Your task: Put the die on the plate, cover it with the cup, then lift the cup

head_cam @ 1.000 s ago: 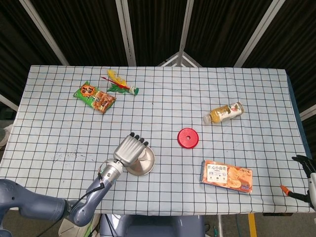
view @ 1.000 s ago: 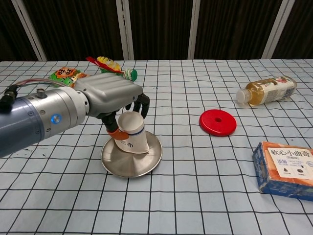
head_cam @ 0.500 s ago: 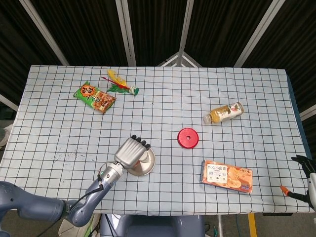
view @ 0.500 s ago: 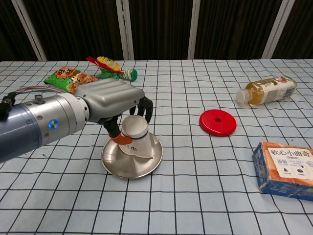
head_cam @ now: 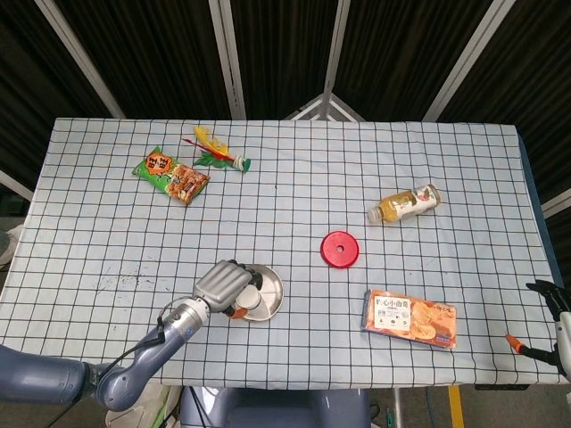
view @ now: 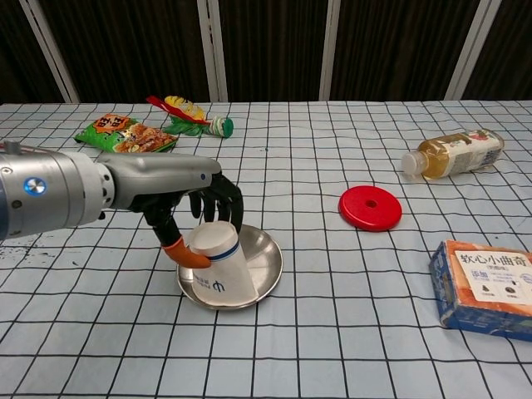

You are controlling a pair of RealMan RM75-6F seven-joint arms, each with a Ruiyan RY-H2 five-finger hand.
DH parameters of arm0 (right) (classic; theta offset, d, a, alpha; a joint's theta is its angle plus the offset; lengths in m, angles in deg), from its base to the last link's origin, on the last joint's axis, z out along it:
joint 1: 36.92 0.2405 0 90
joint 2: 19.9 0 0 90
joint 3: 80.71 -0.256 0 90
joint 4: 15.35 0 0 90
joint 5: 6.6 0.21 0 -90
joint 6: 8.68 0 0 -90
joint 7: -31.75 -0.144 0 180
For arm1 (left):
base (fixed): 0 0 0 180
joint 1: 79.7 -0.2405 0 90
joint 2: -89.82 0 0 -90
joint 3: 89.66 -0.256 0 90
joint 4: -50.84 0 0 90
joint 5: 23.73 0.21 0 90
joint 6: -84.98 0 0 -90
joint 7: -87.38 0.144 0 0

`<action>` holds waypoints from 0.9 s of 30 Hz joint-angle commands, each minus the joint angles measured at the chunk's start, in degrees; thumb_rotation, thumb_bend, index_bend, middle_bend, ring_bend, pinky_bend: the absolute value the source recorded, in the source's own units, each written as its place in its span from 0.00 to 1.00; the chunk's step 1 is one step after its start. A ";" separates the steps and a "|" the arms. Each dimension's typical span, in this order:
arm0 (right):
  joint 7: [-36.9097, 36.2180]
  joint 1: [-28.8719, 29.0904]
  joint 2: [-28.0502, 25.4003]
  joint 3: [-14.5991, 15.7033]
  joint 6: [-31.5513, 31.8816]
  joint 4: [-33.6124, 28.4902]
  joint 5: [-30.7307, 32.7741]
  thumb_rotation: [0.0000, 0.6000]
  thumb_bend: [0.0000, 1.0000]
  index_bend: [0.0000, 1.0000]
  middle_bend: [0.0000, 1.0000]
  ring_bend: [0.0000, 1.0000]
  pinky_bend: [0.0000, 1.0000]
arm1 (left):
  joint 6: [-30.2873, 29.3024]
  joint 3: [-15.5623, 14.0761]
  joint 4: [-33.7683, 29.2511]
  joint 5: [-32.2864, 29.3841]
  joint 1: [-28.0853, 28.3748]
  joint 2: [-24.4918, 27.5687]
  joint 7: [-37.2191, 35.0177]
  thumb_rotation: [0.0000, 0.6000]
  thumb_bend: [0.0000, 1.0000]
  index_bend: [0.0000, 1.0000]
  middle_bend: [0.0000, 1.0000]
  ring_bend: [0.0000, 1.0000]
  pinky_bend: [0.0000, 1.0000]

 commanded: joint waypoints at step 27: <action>-0.91 0.02 -0.37 0.03 -0.54 0.03 0.35 1.00 0.10 0.24 0.19 0.15 0.00 | -8.65 -2.10 14.04 13.39 -1.50 -11.12 5.86 1.00 0.51 0.51 0.46 0.34 0.30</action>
